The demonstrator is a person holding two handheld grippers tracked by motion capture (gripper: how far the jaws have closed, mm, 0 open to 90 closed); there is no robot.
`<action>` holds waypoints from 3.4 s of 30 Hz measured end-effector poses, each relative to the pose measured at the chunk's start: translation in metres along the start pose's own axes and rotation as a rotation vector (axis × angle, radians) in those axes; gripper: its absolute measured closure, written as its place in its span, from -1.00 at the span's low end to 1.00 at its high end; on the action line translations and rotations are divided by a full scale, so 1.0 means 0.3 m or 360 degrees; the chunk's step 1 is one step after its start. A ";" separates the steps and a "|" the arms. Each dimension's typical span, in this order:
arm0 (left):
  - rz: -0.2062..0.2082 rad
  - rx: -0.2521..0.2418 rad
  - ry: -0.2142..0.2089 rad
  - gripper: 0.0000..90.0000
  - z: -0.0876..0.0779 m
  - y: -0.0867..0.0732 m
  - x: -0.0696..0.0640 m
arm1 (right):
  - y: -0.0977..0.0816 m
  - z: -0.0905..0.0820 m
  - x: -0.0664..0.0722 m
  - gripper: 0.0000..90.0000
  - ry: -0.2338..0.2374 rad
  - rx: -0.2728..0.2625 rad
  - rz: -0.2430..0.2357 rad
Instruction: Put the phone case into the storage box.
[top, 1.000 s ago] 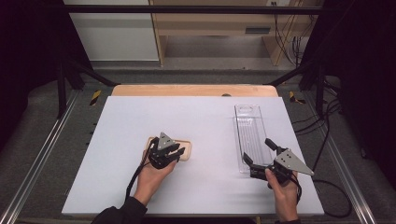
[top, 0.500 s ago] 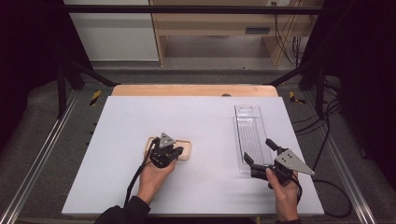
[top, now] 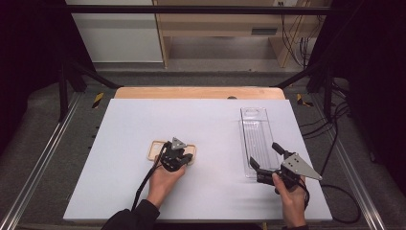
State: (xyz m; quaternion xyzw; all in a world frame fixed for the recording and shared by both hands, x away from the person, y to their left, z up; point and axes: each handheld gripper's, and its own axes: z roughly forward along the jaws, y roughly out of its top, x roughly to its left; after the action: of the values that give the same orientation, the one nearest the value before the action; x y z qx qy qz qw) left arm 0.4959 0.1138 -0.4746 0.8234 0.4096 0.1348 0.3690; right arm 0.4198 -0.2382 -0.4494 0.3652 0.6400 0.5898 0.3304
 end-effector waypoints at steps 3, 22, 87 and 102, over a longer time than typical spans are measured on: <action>-0.0007 0.0021 -0.0004 1.00 0.005 -0.003 0.000 | 0.000 0.000 0.000 -0.92 0.0001 0.0001 0.0001; 0.0021 0.0042 -0.0109 1.00 -0.049 -0.064 -0.047 | -0.003 0.005 0.008 -0.92 0.0009 0.0015 -0.0019; 0.0158 -0.0616 0.0135 1.00 -0.410 -0.245 0.076 | 0.131 0.015 0.168 -0.93 0.0112 0.0250 -0.0159; -0.0051 -0.0819 0.0372 0.15 -0.475 -0.305 0.238 | 0.142 0.085 0.274 -0.90 0.0260 0.0536 -0.0251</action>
State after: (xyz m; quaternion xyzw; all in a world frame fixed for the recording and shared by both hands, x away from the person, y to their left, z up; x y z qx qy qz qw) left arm 0.4134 0.2758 -0.4475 0.6748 0.4148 0.3226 0.5183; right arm 0.4025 -0.1532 -0.4085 0.3150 0.7808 0.4745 0.2569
